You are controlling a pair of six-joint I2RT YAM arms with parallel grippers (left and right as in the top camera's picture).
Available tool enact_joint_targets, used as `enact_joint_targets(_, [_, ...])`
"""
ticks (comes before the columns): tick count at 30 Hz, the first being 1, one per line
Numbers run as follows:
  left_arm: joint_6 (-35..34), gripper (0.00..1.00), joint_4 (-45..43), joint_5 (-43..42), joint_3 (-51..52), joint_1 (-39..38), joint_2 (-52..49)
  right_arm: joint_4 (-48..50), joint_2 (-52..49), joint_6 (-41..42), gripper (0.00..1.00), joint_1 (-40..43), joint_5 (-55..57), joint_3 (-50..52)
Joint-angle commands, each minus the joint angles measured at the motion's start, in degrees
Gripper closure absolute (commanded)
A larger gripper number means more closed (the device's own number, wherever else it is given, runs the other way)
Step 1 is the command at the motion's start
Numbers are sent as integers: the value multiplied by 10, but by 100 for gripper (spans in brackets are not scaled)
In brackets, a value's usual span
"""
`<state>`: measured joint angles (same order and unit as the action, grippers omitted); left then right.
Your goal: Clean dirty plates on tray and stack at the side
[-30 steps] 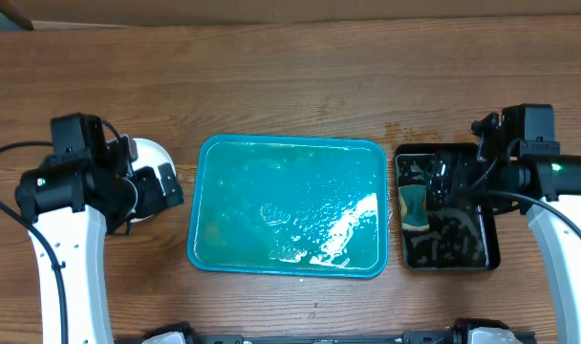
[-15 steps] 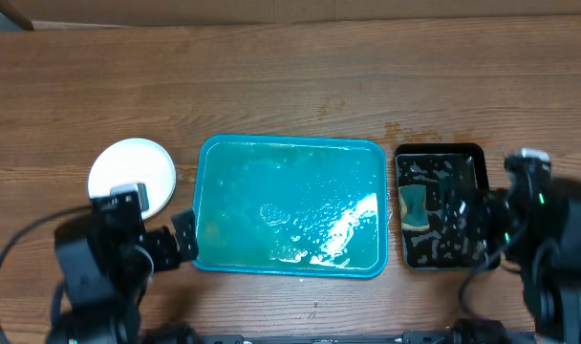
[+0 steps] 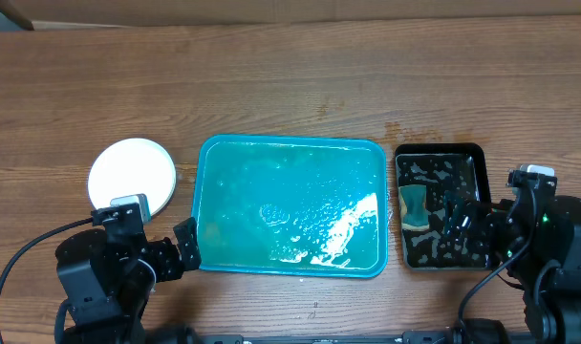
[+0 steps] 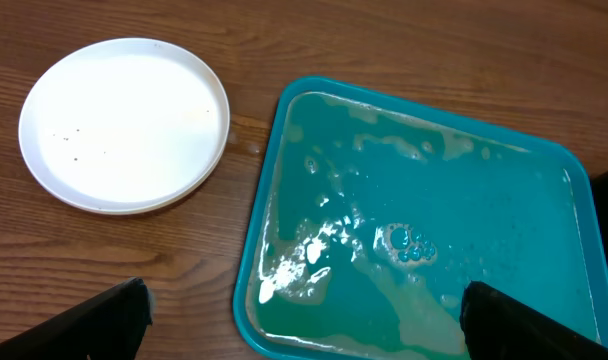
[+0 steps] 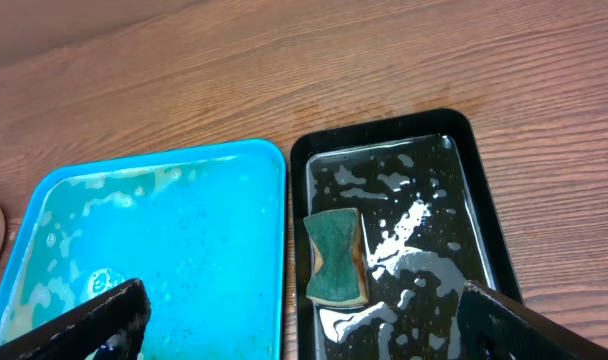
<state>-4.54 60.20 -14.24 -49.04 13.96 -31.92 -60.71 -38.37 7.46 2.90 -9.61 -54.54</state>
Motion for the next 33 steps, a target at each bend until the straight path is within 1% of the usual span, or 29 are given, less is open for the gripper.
enact_joint_targets(1, [-12, 0, 0, -2, 6, -1, 4, 2, -1, -2, 0, -3, 6, 5])
enact_joint_targets(10, [-12, 0, 0, -2, 6, -1, 4, 2, 0, -2, 0, -3, 6, 5])
enact_joint_targets(12, [-12, 0, 0, -2, 6, -1, 4, 2, 6, -2, 0, -3, 6, 5])
enact_joint_targets(15, [-12, 0, 0, -2, 6, -1, 4, 2, 15, -11, 0, -3, 44, 5])
enact_joint_targets(19, [-12, 0, 0, -2, 6, -1, 4, 20, 46, -11, 0, -17, 33, 11])
enact_joint_targets(24, [-12, 0, 0, -2, 6, -1, 4, 124, 130, -11, 0, -35, 33, 75])
enact_joint_targets(27, [-12, 0, 0, -2, 6, -1, 4, 202, 191, -11, 0, -50, 31, 139])
enact_joint_targets(28, [-12, 0, 0, -2, 6, -1, 4, 245, 224, -11, 0, -60, 31, 179])
enact_joint_targets(33, [-12, 0, 0, -2, 6, -1, 4, 390, 308, -7, 0, -76, 25, 300])
